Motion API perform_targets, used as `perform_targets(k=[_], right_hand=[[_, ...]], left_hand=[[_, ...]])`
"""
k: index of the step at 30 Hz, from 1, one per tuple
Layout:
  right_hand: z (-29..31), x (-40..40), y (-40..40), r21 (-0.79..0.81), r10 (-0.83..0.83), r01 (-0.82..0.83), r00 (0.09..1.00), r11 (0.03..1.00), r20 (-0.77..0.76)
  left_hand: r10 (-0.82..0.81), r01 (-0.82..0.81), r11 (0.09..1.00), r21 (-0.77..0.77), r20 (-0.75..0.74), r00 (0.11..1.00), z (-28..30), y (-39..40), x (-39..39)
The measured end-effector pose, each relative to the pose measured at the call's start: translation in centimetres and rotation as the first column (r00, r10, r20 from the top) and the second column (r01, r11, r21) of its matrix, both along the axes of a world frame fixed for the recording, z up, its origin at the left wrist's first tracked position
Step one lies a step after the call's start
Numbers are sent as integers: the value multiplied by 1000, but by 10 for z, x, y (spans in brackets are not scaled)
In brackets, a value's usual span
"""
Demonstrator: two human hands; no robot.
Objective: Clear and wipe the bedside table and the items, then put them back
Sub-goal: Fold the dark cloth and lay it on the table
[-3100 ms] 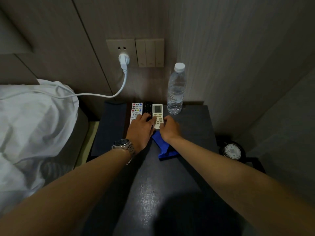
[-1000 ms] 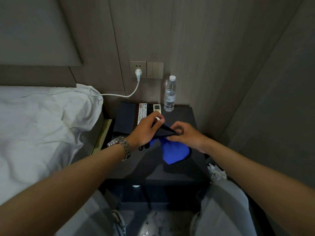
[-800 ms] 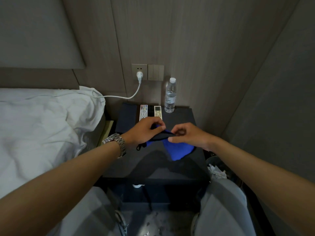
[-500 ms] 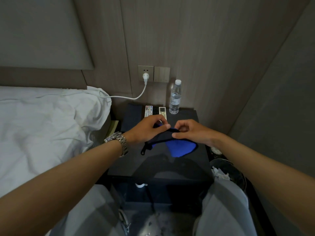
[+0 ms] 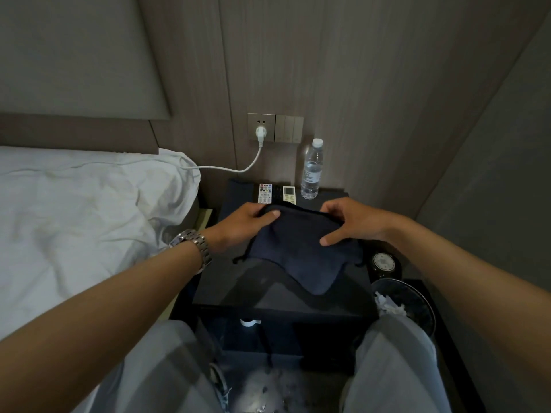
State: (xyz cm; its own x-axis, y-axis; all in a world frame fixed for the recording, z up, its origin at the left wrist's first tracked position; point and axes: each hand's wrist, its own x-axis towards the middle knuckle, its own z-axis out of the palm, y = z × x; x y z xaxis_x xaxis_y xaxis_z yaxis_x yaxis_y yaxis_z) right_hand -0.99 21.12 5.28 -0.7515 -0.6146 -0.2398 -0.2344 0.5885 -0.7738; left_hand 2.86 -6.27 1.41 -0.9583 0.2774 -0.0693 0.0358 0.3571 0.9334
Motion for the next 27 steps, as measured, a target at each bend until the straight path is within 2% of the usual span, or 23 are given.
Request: perform_targets(k=[3,5,7,9,12,15,17,19,21,22,25,27], right_hand=[[-1,-3,8,114,-28,26,1000,993,15],[-6,-3,13,116,-85,81,996,990,26],[-11,0,18,37,-166,163,983,986,82],[-19,1,20,-116,-237,264,950,958,203],[-31,2,21,-308,-350,470,860,827,372],[-43,8,18,-413,-329,554,802,723,499],[-51,13,16,-490,-241,616,741,617,627],[-60,18,13,-559,-62,712,639,426,766],[-69,25,9,-586,101,765,582,268,807],[-73,30,6,-594,137,769,579,236,804],[-87,45,-5,-619,133,742,608,256,783],[-93,54,-10,-622,106,683,637,383,764]], left_hand=[[88,-88,996,7,-12,996,4,5,4],[132,-131,990,55,-15,991,3,7,6],[179,-181,968,175,29,984,0,8,8],[192,-210,937,277,90,977,1,11,9],[216,-250,896,366,132,967,7,20,10],[236,-293,842,454,179,955,18,32,10],[215,-301,799,521,221,951,25,39,11],[189,-313,744,591,263,946,33,44,12],[170,-337,678,653,307,937,39,51,15],[170,-356,641,680,327,930,41,54,16],[147,-389,561,730,375,915,45,60,18],[125,-388,575,720,392,911,44,62,19]])
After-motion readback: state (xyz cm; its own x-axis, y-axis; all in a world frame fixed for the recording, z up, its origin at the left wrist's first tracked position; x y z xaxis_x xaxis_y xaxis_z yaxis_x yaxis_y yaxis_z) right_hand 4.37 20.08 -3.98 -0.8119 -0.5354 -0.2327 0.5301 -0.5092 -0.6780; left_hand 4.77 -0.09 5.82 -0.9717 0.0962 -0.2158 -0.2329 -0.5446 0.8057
